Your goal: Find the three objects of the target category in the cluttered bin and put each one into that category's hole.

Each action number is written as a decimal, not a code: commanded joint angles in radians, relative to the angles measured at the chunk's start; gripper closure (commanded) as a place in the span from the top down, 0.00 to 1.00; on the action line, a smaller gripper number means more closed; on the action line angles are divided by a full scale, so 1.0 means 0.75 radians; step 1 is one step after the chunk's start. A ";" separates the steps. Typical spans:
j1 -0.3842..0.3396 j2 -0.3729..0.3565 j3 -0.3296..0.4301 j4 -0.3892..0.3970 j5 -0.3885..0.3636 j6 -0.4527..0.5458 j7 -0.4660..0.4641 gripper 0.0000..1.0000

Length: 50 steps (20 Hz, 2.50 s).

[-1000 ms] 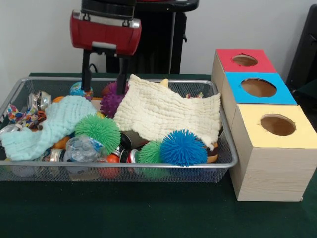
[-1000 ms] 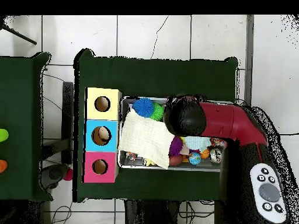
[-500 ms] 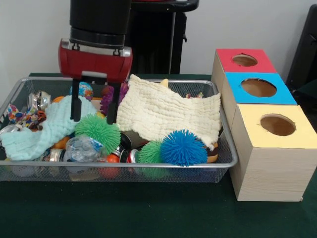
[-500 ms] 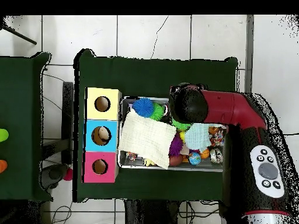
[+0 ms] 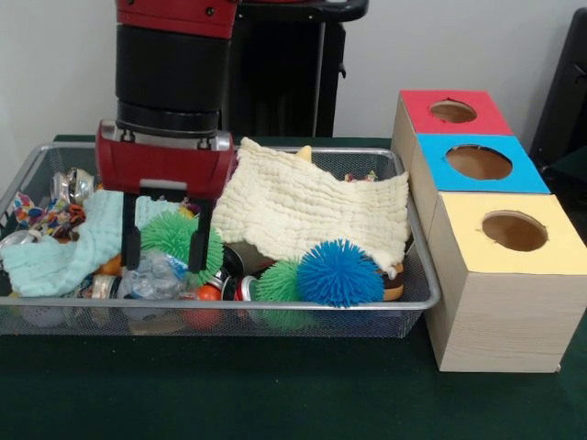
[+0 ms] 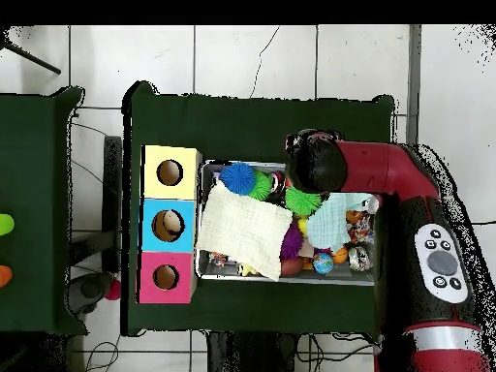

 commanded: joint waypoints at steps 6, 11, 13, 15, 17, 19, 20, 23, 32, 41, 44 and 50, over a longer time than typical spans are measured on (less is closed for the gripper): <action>0.019 0.079 0.039 -0.017 -0.120 0.103 -0.170 1.00; 0.020 0.066 0.027 0.017 -0.109 0.135 -0.128 1.00; 0.031 0.057 0.014 0.028 -0.112 0.182 -0.141 1.00; 0.037 0.041 0.004 0.046 -0.110 0.200 -0.136 1.00; 0.041 0.027 -0.004 0.060 -0.103 0.227 -0.135 1.00; 0.041 0.025 -0.007 0.067 -0.100 0.238 -0.134 1.00; 0.041 0.029 -0.007 0.072 -0.099 0.241 -0.130 1.00; 0.041 0.050 -0.017 0.073 -0.113 0.229 -0.123 1.00; 0.017 0.060 -0.019 0.111 -0.144 0.194 -0.150 1.00; -0.015 0.069 -0.015 0.120 -0.176 0.192 -0.209 1.00; -0.020 0.065 -0.016 0.134 -0.185 0.182 -0.211 1.00; -0.039 0.060 -0.014 0.165 -0.204 0.152 -0.225 1.00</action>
